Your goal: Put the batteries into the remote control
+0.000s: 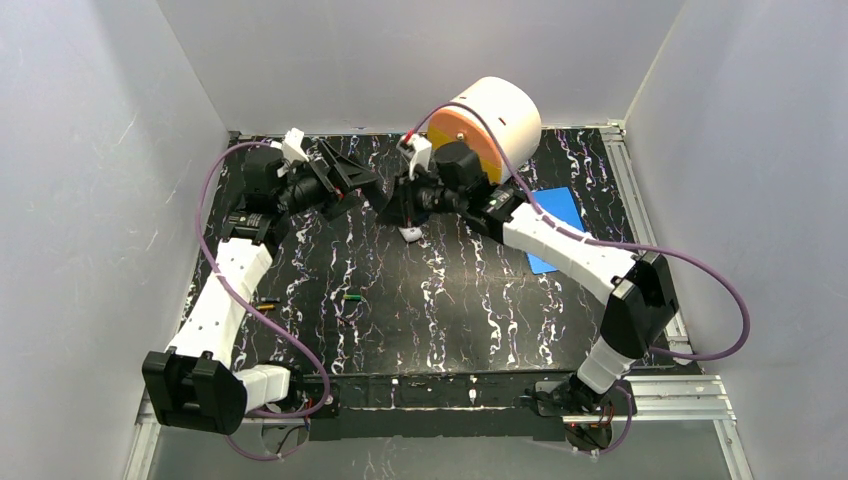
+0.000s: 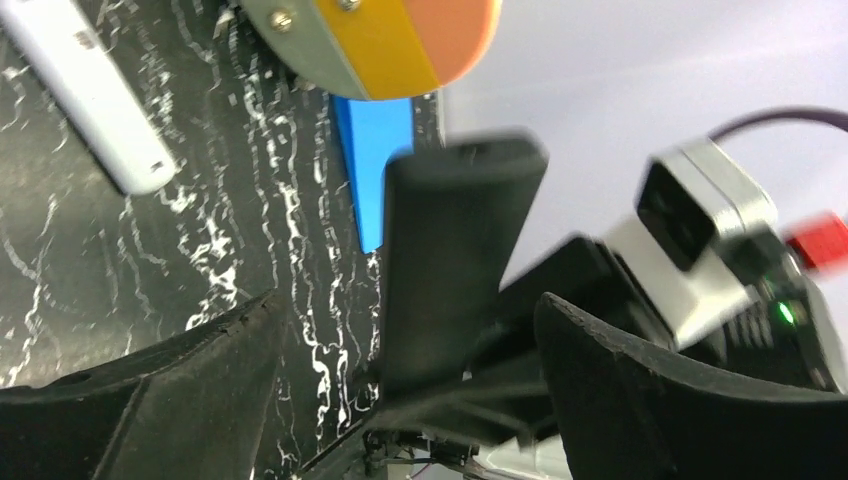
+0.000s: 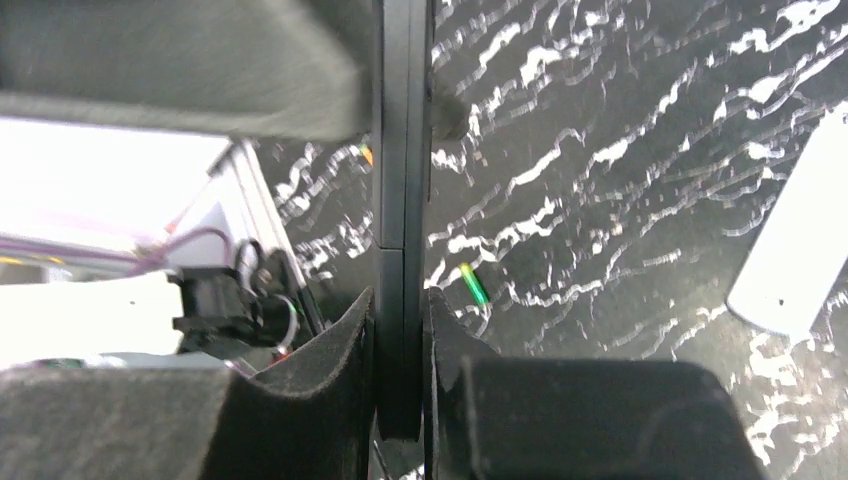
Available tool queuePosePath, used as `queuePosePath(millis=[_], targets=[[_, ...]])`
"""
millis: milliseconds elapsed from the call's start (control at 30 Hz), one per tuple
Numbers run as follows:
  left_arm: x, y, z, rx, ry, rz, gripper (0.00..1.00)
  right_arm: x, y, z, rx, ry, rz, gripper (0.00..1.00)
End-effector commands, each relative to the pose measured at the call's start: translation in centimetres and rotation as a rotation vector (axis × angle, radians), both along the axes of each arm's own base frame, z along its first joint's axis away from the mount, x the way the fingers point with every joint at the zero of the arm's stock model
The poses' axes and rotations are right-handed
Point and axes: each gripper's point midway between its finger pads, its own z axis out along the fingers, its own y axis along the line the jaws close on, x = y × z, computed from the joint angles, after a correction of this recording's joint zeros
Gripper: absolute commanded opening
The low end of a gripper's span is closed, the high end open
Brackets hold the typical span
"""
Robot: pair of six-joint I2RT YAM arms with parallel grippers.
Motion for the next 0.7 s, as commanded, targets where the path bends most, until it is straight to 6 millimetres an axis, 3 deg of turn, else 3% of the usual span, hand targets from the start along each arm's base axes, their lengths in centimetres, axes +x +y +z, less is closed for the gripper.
queuePosePath(millis=[0, 133, 267, 467, 667], targets=[[-1.1, -0.8, 6.3, -0.087, -0.225, -0.142, 0.91, 1.2, -0.7, 7.6, 0.336, 0.054, 0.058, 0.01], [-1.5, -1.4, 8.6, -0.143, -0.272, -0.227, 0.86, 1.3, -1.9, 10.9, 0.491, 0.107, 0.119, 0.01], [-1.6, -1.8, 9.9, -0.162, -0.291, -0.266, 0.83, 0.5, -2.4, 12.7, 0.582, 0.175, 0.179, 0.02], [-1.3, -2.1, 10.7, -0.173, -0.297, -0.296, 0.81, -1.2, -2.2, 12.9, 0.599, 0.245, 0.308, 0.03], [-1.6, -2.7, 12.2, -0.205, -0.326, -0.321, 0.65, -3.0, -1.3, 12.1, 0.561, 0.282, 0.394, 0.05]])
